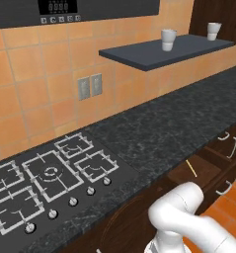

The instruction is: Take a straw from the drawer in front and place it inside the glass cup on the dining counter.

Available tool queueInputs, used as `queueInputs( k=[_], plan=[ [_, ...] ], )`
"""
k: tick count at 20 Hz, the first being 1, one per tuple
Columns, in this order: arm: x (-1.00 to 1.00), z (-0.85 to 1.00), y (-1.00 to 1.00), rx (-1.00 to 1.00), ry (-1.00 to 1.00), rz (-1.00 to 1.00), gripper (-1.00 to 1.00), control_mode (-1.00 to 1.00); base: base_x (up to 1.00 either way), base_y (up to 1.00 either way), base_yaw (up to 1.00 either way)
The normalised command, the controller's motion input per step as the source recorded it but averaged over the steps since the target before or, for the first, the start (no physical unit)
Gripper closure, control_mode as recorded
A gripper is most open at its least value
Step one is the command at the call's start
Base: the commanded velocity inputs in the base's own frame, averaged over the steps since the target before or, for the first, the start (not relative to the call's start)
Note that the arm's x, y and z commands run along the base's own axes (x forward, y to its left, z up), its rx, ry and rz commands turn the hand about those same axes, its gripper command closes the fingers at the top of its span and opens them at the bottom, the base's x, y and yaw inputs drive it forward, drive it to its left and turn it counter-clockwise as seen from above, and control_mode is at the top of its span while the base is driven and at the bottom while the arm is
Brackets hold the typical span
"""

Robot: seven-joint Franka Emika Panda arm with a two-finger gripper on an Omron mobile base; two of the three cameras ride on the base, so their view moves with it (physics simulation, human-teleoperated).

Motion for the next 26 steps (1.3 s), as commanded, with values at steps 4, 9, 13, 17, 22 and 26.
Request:
queueInputs(
  k=[4, 9, 13, 17, 22, 26],
  plan=[
    [0.23, 0.99, 0.27, -0.31, 0.00, 0.07, -1.00, -1.00, 0.00, 0.00, 0.00],
    [0.16, 0.87, 0.32, -0.31, 0.08, 0.06, -1.00, -1.00, 0.00, 0.00, 0.00],
    [0.38, 0.00, 0.38, -0.33, 0.40, 0.01, -1.00, -1.00, 0.00, 0.00, 0.00],
    [0.52, -0.46, 0.06, -0.28, 0.33, 0.04, -1.00, -1.00, 0.00, 0.00, 0.00],
    [0.54, -0.31, 0.00, -0.21, 0.29, 0.08, -1.00, -1.00, 0.00, 0.00, 0.00],
    [0.45, -0.38, 0.00, -0.22, 0.34, 0.12, -1.00, -1.00, 0.00, 0.00, 0.00]
  ],
)
